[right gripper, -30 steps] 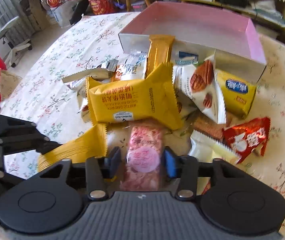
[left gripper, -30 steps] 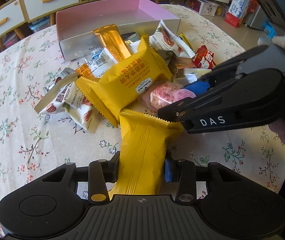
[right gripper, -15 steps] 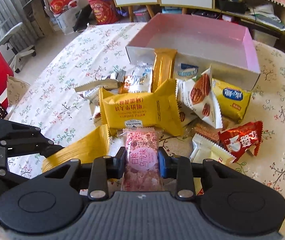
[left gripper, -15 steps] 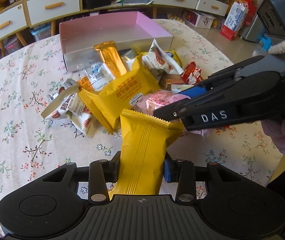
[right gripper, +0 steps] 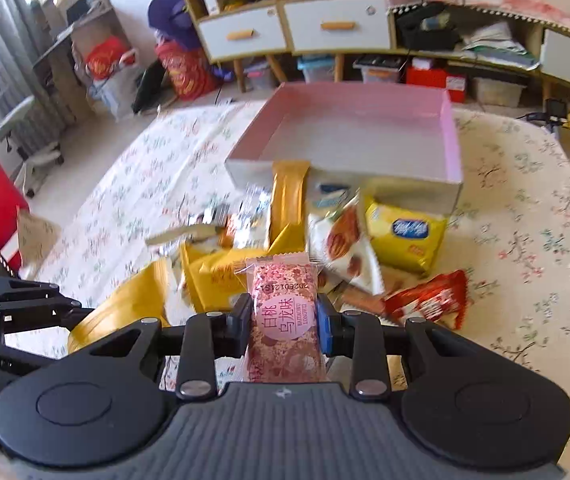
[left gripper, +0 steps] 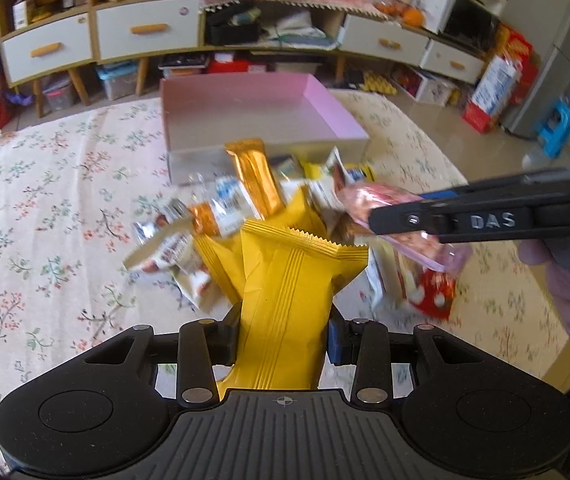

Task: Organize snacks
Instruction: 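Carry both bags into the pink box and open both tools to release them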

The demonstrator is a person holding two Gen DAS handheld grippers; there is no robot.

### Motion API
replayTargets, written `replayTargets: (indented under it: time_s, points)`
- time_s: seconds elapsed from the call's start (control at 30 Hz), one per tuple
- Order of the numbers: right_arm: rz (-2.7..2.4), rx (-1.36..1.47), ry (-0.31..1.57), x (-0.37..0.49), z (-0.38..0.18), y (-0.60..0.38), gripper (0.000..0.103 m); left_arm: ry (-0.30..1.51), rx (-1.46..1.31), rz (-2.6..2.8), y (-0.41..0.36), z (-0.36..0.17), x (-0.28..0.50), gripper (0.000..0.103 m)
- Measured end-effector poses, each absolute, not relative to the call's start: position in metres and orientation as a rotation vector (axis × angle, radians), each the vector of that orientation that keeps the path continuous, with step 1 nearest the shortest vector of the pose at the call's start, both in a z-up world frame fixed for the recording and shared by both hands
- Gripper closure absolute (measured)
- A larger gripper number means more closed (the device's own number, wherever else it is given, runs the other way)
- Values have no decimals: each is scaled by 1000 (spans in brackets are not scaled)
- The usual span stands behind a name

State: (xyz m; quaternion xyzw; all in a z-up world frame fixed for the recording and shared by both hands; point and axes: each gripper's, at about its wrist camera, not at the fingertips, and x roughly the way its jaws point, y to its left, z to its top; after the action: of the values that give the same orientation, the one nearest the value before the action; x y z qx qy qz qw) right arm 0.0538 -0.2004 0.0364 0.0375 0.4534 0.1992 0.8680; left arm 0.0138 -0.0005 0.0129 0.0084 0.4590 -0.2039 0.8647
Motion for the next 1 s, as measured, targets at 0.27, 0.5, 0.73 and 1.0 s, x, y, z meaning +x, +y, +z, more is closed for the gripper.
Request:
replayTargets:
  time_s: [0.27, 0.5, 0.73, 1.0]
  points:
    - [375, 106, 933, 84, 46, -217, 74, 913, 11, -387, -9, 38, 58, 67]
    - [331, 147, 914, 131, 44, -222, 74, 888, 34, -345, -23, 38, 121, 67]
    - [301, 139, 868, 179, 30, -220, 74, 859, 41, -278, -31, 19, 188, 67]
    - [287, 162, 844, 219, 9, -222, 74, 824, 38, -217, -39, -15, 241, 67]
